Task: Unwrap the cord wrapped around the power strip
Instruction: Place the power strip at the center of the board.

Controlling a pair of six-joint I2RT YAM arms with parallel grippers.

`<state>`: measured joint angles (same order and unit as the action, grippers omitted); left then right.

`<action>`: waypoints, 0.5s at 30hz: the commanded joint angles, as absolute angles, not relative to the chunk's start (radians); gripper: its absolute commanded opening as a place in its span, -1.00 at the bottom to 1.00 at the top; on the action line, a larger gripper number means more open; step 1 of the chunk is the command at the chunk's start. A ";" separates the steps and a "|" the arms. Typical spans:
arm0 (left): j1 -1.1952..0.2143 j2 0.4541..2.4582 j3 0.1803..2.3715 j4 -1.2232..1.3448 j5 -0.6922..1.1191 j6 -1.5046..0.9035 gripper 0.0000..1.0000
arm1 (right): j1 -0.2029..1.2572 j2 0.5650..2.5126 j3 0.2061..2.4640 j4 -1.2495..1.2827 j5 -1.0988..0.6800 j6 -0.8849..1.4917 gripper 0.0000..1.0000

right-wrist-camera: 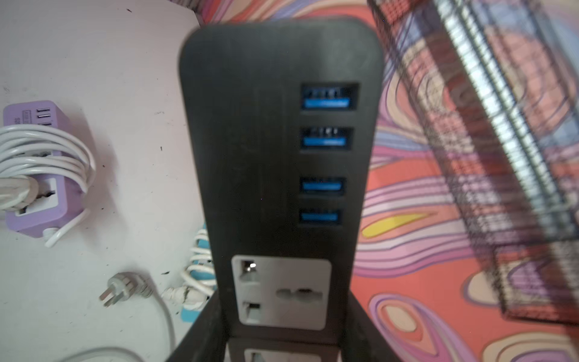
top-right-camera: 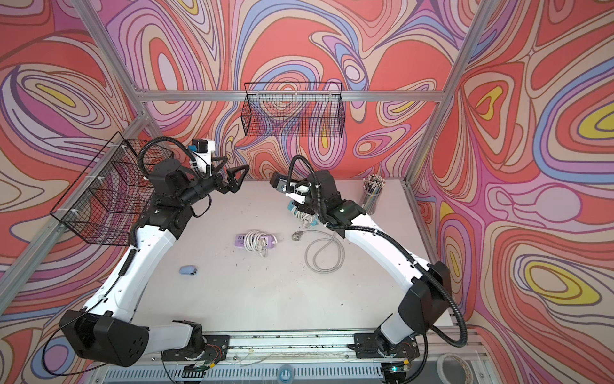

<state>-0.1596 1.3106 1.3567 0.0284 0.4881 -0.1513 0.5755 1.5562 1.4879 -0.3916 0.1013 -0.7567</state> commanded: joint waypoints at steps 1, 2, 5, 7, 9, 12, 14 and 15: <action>-0.159 1.286 1.340 0.097 0.420 -0.156 1.00 | 0.502 1.554 1.491 -0.526 0.119 -0.486 -0.46; -0.158 1.284 1.338 0.097 0.414 -0.152 1.00 | 0.485 1.549 1.472 -0.518 0.142 -0.444 -0.47; -0.159 1.284 1.335 0.100 0.406 -0.152 1.00 | 0.404 1.599 1.520 -0.607 0.132 -0.315 -0.52; -0.160 1.282 1.332 0.103 0.400 -0.152 1.00 | 0.352 1.620 1.522 -0.624 0.099 -0.248 -0.53; -0.158 1.277 1.331 0.102 0.398 -0.143 1.00 | 0.310 1.656 1.538 -0.658 0.096 -0.188 -0.54; -0.158 1.268 1.322 0.108 0.383 -0.132 1.00 | 0.280 1.711 1.547 -0.702 0.119 -0.133 -0.55; -0.159 1.264 1.319 0.107 0.374 -0.126 1.00 | 0.257 1.744 1.549 -0.742 0.125 -0.104 -0.54; -0.159 1.264 1.318 0.109 0.373 -0.124 1.00 | 0.253 1.750 1.540 -0.747 0.133 -0.095 -0.53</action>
